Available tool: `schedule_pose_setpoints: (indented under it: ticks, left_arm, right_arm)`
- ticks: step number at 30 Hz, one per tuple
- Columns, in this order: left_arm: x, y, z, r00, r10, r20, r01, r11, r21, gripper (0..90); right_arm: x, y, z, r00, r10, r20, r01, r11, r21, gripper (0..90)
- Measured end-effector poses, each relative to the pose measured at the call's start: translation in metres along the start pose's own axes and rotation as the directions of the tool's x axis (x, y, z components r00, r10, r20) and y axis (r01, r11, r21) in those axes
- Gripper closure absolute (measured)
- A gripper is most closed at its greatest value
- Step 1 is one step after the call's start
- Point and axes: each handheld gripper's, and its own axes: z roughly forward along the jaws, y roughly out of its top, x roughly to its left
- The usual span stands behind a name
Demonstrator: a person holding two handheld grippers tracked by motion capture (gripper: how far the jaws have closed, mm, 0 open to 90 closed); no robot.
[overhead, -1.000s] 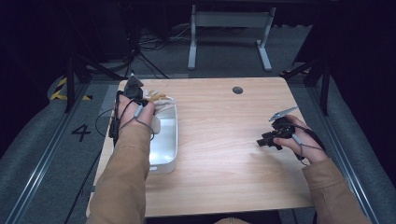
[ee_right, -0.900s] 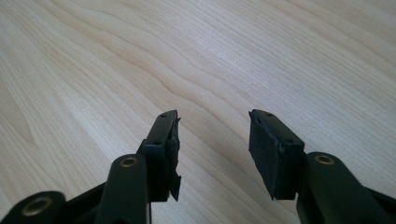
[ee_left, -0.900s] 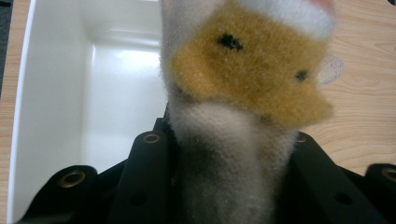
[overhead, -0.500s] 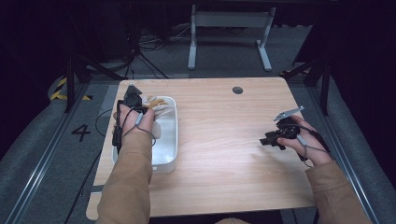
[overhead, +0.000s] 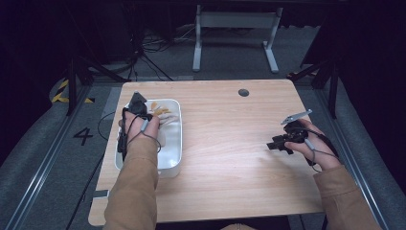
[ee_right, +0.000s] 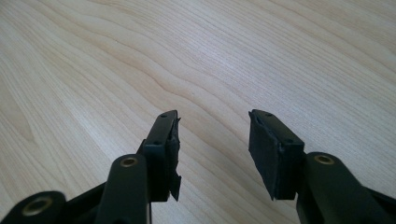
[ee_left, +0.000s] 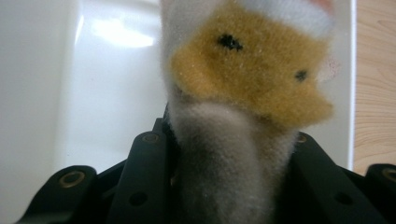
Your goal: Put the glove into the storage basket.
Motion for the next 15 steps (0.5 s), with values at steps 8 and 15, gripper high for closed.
schedule_pose_setpoints:
  ticks: [8, 15]
  left_arm:
    - [0.004, -0.002, 0.012, 0.9999, -0.007, -0.01, 0.007, 0.9997, 0.025, 67.5]
    - [0.009, -0.004, 0.026, 0.9998, -0.001, -0.021, 0.002, 0.9987, 0.05, 67.3]
  right_arm:
    - [-0.002, -0.002, 0.001, 0.9999, 0.01, 0.002, -0.01, 1.0, 0.002, 53.7]
    - [-0.003, -0.004, 0.0, 0.9999, 0.016, 0.003, -0.016, 1.0, -0.002, 54.3]
